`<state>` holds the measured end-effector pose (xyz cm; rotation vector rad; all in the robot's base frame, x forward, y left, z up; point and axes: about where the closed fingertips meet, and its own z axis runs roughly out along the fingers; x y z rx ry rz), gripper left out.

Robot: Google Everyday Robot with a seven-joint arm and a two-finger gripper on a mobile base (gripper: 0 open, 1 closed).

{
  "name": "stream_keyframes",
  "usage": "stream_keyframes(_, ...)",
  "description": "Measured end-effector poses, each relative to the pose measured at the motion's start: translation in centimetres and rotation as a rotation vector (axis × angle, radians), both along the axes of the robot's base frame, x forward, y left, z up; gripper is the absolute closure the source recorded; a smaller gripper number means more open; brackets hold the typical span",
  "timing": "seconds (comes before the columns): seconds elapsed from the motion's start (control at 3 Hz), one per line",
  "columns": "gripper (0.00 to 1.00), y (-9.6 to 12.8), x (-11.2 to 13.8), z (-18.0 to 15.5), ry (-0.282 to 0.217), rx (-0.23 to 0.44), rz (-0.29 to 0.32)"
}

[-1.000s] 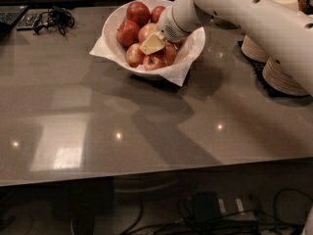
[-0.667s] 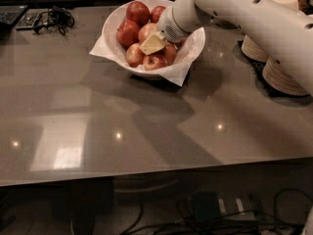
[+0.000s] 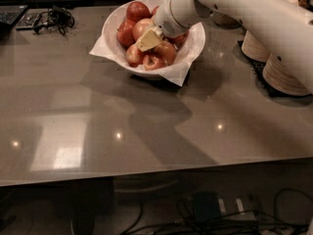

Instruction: Pick apple from white bowl

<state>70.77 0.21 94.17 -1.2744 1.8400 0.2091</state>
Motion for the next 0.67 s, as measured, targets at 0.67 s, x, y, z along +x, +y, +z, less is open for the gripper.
stream_keyframes(0.67, 1.0, -1.3, -2.0, 6.2, -0.069, -0.022, 0.117)
